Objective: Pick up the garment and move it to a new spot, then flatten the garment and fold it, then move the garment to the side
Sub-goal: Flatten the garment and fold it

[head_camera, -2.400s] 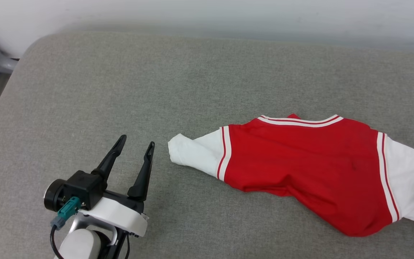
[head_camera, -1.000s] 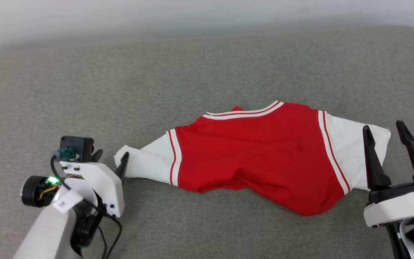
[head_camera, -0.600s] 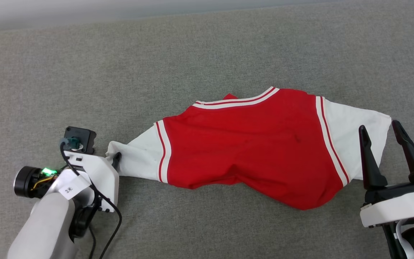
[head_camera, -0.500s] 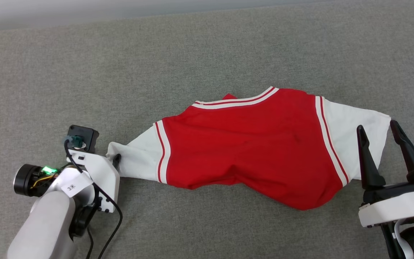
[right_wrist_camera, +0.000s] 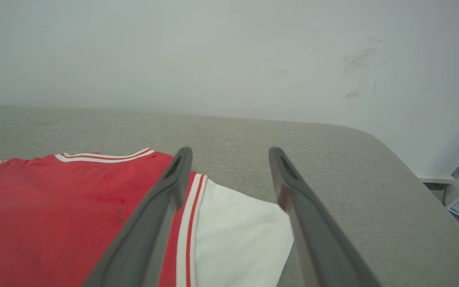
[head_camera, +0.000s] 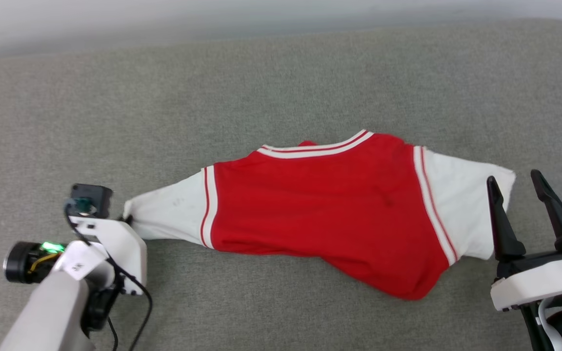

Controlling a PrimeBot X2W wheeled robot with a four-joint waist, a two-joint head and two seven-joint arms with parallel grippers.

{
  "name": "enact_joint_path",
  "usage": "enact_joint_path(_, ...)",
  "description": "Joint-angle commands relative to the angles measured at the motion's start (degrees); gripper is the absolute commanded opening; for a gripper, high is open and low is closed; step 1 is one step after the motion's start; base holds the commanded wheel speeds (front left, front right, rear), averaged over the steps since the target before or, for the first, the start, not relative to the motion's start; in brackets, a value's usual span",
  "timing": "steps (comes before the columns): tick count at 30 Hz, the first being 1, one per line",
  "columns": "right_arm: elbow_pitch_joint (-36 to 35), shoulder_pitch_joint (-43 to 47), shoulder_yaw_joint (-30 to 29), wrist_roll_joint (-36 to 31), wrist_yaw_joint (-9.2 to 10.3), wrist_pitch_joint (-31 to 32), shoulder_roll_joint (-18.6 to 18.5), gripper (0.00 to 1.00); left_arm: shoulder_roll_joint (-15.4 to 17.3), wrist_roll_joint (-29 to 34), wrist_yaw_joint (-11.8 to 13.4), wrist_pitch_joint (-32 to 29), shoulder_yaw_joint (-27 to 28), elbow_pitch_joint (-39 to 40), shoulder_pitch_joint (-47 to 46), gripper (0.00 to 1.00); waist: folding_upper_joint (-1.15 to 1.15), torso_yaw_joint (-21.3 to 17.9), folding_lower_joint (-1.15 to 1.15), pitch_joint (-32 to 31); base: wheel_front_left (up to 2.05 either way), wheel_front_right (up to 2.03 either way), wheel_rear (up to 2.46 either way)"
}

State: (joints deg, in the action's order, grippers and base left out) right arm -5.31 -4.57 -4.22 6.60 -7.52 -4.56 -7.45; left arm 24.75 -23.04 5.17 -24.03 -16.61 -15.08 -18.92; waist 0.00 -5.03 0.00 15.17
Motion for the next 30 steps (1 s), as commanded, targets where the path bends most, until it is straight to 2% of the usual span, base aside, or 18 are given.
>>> enact_joint_path(1, 0.3, 1.0, -0.2, 0.1, 0.06, 0.4, -0.6, 1.0, 0.8, -0.3, 0.5, 1.2, 0.9, 0.8, 0.6, 0.0, 0.0, 0.6, 0.0, -1.4, 0.0, 0.0, 0.0)
enact_joint_path(4, 1.1, 1.5, 0.1, 0.4, 0.06, 2.0, -1.3, 1.0, 1.7, -1.0, 1.0, 3.7, 3.0, 3.3, 1.1, 0.0, 0.0, 1.1, 0.0, -3.1, 0.0, 0.0, 0.0)
enact_joint_path(8, 1.9, 2.0, 0.9, 0.8, 0.06, 6.8, -3.1, 1.0, 2.7, -3.2, 0.2, 4.9, 5.0, 8.4, 2.9, 0.0, 0.0, 1.6, 0.0, -4.6, 0.0, 0.0, 0.0)
enact_joint_path(14, 2.6, -0.4, 1.9, 2.8, 0.07, 20.5, -7.8, 1.0, 4.4, -6.3, 0.3, 1.7, 6.6, 19.5, 7.5, 0.0, 0.0, 2.8, 0.0, -4.6, 0.0, 0.0, 0.0)
enact_joint_path(20, 4.4, -5.2, 0.4, 7.7, 0.05, 35.3, -12.3, 1.0, 4.5, -8.9, 1.7, -3.1, 6.4, 31.3, 11.4, 0.0, 0.0, 5.2, 0.0, -2.0, 0.0, 0.0, 0.0)
enact_joint_path(22, 6.1, -6.9, 0.0, 7.8, 0.07, 38.5, -14.6, 1.0, 3.8, -9.4, 2.1, -4.4, 5.6, 34.2, 11.7, 0.0, 0.0, 6.1, 0.0, -0.9, 0.0, 0.0, 0.0)
enact_joint_path(30, 14.6, -14.1, 0.6, 9.5, 0.05, 46.4, -18.4, 1.0, 3.7, -9.3, 2.7, -6.9, 3.8, 40.4, 12.0, 0.0, 0.0, 9.4, 0.0, 2.5, 0.0, 0.0, 0.0)
